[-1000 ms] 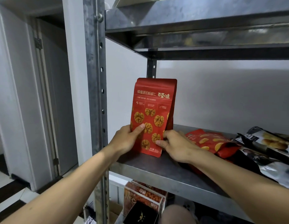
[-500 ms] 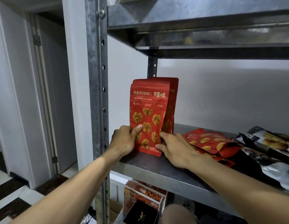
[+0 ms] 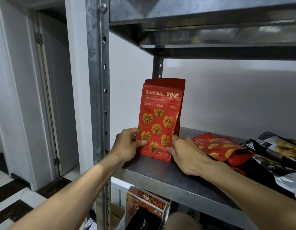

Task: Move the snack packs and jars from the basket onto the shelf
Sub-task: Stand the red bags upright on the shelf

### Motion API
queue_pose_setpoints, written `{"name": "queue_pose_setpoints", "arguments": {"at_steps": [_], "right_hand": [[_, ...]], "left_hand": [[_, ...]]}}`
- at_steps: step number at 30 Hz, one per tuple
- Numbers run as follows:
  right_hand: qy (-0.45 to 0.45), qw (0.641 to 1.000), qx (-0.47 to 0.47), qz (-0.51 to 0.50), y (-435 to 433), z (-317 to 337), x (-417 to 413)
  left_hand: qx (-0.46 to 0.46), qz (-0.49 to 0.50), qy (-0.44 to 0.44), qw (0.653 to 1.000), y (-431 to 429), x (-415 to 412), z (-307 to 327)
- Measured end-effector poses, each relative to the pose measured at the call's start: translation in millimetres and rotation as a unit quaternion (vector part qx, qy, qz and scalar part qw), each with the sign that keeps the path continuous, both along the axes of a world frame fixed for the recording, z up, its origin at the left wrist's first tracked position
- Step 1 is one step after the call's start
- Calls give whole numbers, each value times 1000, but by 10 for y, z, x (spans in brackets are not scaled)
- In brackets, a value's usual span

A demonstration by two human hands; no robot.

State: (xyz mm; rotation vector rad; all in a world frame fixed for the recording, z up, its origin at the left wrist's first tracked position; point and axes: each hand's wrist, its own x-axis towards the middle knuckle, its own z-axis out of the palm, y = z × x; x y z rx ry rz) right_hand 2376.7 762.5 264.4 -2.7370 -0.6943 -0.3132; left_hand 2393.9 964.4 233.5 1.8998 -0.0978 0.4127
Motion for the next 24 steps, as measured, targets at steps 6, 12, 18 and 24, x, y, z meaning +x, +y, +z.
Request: {"name": "queue_pose_setpoints", "arguments": {"at_steps": [6,12,18,24], "right_hand": [[11,1000,28,8,-10,22,48],[11,1000,28,3,-19,20,40],[9,1000,-15,6,3,6,51],[38,999,18,-5,24,7,92]], "left_hand": [[-16,8,4,1000,6,15,-28],[-35,-29,18,999,-22,-3,-34],[31,-2,38,999,-70,0,19],[51,13,43,998,-93,-28,34]]}}
